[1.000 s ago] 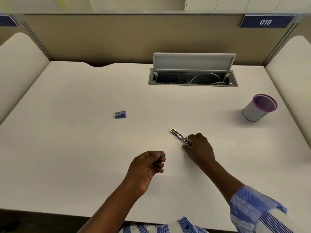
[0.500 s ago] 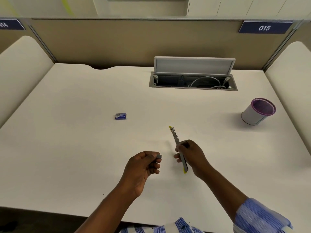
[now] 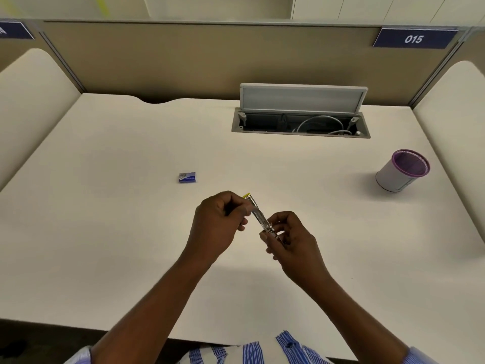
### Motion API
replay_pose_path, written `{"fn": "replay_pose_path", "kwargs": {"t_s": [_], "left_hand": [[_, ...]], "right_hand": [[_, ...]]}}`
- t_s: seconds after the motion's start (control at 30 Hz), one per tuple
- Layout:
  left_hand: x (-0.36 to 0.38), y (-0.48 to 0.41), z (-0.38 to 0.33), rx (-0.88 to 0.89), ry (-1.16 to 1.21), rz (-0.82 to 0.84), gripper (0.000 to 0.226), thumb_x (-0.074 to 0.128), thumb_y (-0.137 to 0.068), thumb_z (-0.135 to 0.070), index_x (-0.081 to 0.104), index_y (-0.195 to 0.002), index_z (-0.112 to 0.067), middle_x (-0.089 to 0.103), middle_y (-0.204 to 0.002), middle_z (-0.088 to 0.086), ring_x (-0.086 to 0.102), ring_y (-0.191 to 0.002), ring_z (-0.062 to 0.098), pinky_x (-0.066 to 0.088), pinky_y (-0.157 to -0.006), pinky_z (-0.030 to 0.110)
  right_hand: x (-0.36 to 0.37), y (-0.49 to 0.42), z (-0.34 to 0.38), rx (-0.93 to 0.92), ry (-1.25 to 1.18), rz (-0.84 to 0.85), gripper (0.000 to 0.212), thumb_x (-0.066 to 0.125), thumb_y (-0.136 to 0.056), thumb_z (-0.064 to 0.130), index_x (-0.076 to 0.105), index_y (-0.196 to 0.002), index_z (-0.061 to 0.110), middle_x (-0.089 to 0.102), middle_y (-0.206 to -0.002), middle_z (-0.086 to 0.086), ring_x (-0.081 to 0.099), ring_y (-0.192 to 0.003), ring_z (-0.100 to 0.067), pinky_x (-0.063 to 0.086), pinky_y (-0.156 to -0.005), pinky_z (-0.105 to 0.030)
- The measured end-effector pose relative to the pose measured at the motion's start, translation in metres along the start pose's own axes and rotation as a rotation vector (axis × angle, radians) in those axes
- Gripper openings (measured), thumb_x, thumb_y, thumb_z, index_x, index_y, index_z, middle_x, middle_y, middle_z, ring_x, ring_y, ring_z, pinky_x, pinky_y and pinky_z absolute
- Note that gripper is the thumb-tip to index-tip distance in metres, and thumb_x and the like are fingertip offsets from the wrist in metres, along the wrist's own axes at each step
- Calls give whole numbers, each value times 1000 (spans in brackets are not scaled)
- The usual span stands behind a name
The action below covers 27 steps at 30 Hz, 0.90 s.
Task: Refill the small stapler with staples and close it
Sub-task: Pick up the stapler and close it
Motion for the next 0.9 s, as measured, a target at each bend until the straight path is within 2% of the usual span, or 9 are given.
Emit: {"fn": "replay_pose_path", "kwargs": {"t_s": [0.07, 0.27, 0.47, 0.57, 0.9], "left_hand": [[2, -1, -4, 24, -60, 21, 12, 70, -89, -13, 74, -79, -20, 75, -73, -9, 70, -60, 8, 53, -57, 15], [5, 4, -21, 154, -247, 28, 10, 68, -90, -10, 74, -83, -12, 70, -73, -14, 68, -71, 14, 57, -71, 31], [5, 7, -28, 268, -385, 0, 12, 67, -91, -11, 74, -83, -16, 65, -75, -13, 61, -70, 5, 47, -68, 20], [6, 8, -28, 299, -425, -3, 12, 67, -90, -9, 72, -80, -15, 69, -78, -7, 61, -73, 10, 47, -72, 23], [4, 11, -22, 206, -472, 3, 13, 68, -90, -13, 71, -79, -16, 71, -83, -5, 62, -75, 12, 49, -71, 28]], "right_hand": [[1, 1, 4, -22, 15, 1, 21, 70, -90, 30, 55, -101, 40, 70, -94, 13, 68, -69, -23, 58, -65, -52], [3, 3, 9, -31, 25, -8, 22, 71, -90, 29, 55, -102, 38, 70, -93, 11, 68, -70, -25, 58, -66, -53], [7, 5, 10, -26, 22, -6, 22, 71, -90, 29, 56, -101, 40, 69, -93, 13, 69, -69, -19, 58, -66, -51], [10, 6, 9, -29, 29, -5, 22, 71, -90, 29, 56, -101, 41, 68, -93, 16, 70, -69, -18, 59, -67, -50], [14, 13, 10, -39, 54, -30, 21, 70, -90, 27, 55, -101, 38, 68, -92, 13, 67, -69, -23, 58, -66, -49]]}}
Point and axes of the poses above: each hand's wrist, its own y-axis away from the middle knuckle, its own x-axis out of the palm, z = x × y, the point moved 8 cm from there along -y, towards the middle knuckle
